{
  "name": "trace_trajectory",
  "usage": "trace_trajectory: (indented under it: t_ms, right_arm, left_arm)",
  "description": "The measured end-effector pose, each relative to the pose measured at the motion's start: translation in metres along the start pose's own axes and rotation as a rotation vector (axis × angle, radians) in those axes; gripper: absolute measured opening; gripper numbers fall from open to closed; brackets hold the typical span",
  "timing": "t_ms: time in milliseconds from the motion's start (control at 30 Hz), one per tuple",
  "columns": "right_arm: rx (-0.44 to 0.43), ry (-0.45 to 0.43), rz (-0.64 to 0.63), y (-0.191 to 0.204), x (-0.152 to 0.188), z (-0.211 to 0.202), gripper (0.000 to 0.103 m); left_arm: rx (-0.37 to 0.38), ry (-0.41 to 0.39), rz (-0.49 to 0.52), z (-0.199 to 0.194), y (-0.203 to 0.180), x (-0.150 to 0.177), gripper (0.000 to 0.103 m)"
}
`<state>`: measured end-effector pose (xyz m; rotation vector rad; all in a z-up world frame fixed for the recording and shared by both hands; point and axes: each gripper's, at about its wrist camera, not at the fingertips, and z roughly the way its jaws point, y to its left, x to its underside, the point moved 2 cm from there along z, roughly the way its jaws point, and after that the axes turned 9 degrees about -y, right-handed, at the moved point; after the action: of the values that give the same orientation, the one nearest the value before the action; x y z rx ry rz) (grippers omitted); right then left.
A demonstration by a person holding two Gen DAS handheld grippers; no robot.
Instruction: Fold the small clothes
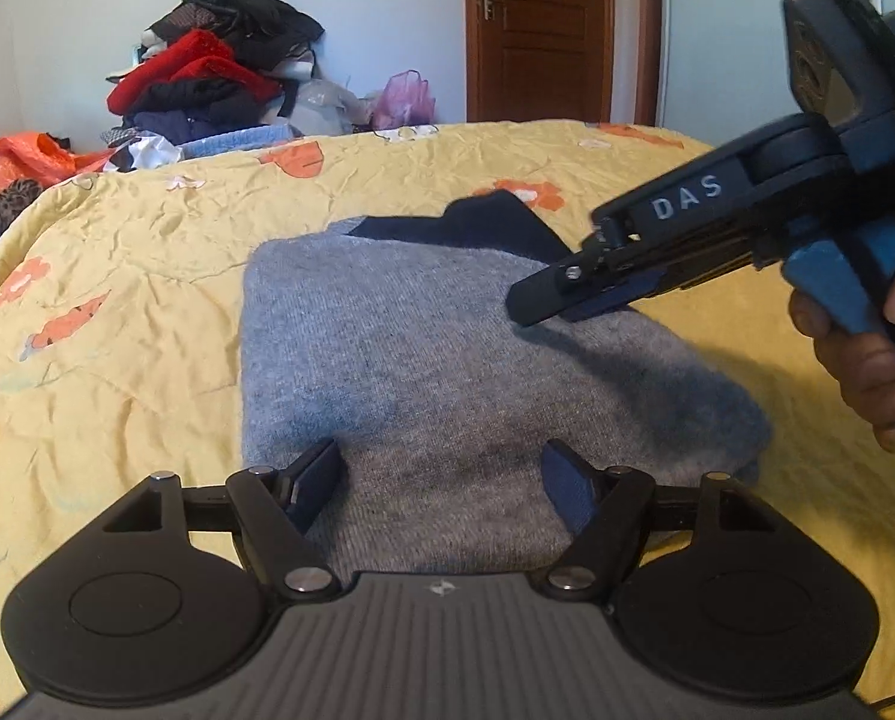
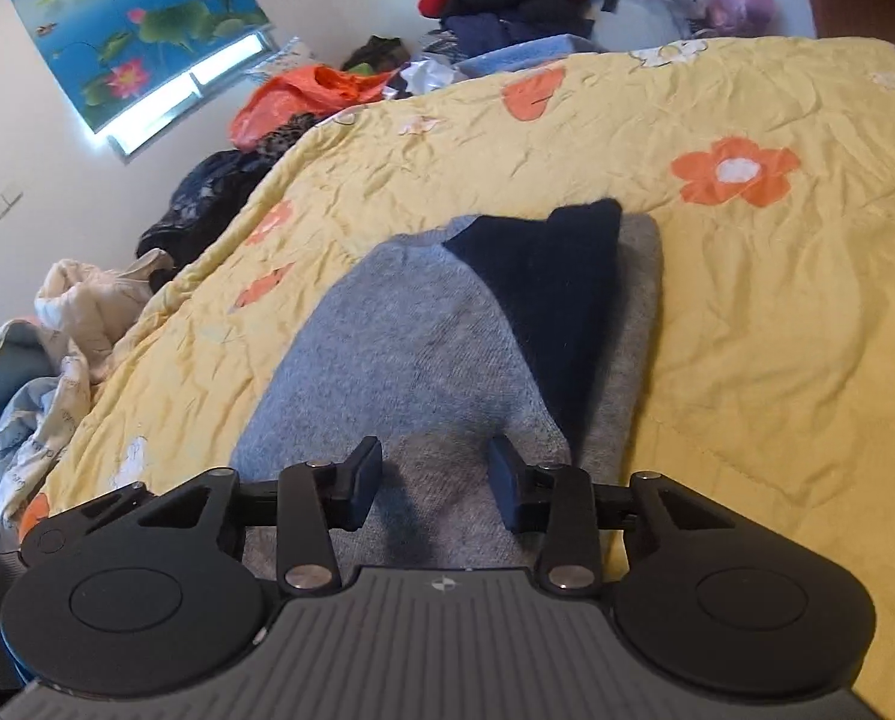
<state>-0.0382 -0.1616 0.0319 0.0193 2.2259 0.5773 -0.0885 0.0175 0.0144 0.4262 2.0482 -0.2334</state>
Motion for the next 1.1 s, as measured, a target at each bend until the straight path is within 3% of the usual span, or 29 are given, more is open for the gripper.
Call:
trace_trajectory:
  t_ms: [100, 167, 267, 300, 400, 500, 533, 600, 700, 767, 800, 867, 933, 1033, 1100]
  right_arm:
    - [-0.016, -0.039, -0.042, 0.017, 0.002, -0.024, 0.052]
    - [-0.046, -0.049, -0.040, 0.024, 0.009, -0.035, 0.063]
    - [-0.032, 0.050, -0.050, 0.019, 0.036, -0.019, 0.064]
    - [-0.043, 0.013, -0.076, 0.019, 0.043, -0.021, 0.064]
    - [-0.004, 0.010, -0.063, 0.028, 0.042, -0.034, 0.064]
    - [-0.055, -0.062, -0.057, 0.040, 0.045, -0.057, 0.069]
    - [-0.061, -0.048, -0.065, 0.042, 0.050, -0.057, 0.077]
    - [-0.018, 0.031, -0.096, 0.039, 0.067, -0.043, 0.075]
    - [-0.005, -0.029, -0.099, 0.041, 0.075, -0.060, 0.074]
    - [-0.007, -0.094, -0.048, 0.040, 0.075, -0.078, 0.081]
    - [0.016, -0.134, -0.046, 0.039, 0.077, -0.087, 0.084]
    - [0.122, -0.179, -0.067, 0.036, 0.082, -0.097, 0.102]
    - [0.230, -0.135, -0.080, 0.033, 0.091, -0.096, 0.101]
    - [0.288, -0.064, -0.061, 0.031, 0.109, -0.095, 0.102]
    - [0.347, -0.079, -0.107, 0.040, 0.121, -0.097, 0.102]
  left_arm:
    - [-0.025, -0.018, -0.024, -0.017, 0.005, 0.003, 0.074]
    - [-0.041, 0.000, -0.037, -0.022, 0.010, 0.012, 0.074]
    - [-0.078, 0.024, -0.068, -0.019, 0.016, 0.025, 0.075]
    - [-0.089, 0.019, -0.078, -0.021, 0.017, 0.025, 0.075]
    - [-0.106, -0.013, -0.103, -0.036, 0.017, 0.022, 0.074]
    - [-0.120, -0.030, -0.097, -0.042, 0.010, 0.028, 0.074]
    - [-0.126, -0.015, -0.102, -0.040, 0.008, 0.031, 0.074]
    - [-0.148, 0.001, -0.119, -0.039, 0.005, 0.036, 0.074]
    - [-0.167, -0.029, -0.112, -0.051, -0.001, 0.039, 0.074]
    - [-0.182, -0.044, -0.104, -0.055, -0.004, 0.040, 0.075]
    - [-0.191, -0.036, -0.101, -0.053, -0.005, 0.040, 0.076]
    - [-0.223, -0.008, -0.105, -0.049, -0.006, 0.041, 0.078]
    - [-0.244, 0.016, -0.141, -0.047, -0.004, 0.043, 0.078]
    - [-0.243, 0.046, -0.230, -0.046, -0.002, 0.046, 0.080]
    - [-0.267, 0.043, -0.253, -0.048, -0.004, 0.050, 0.087]
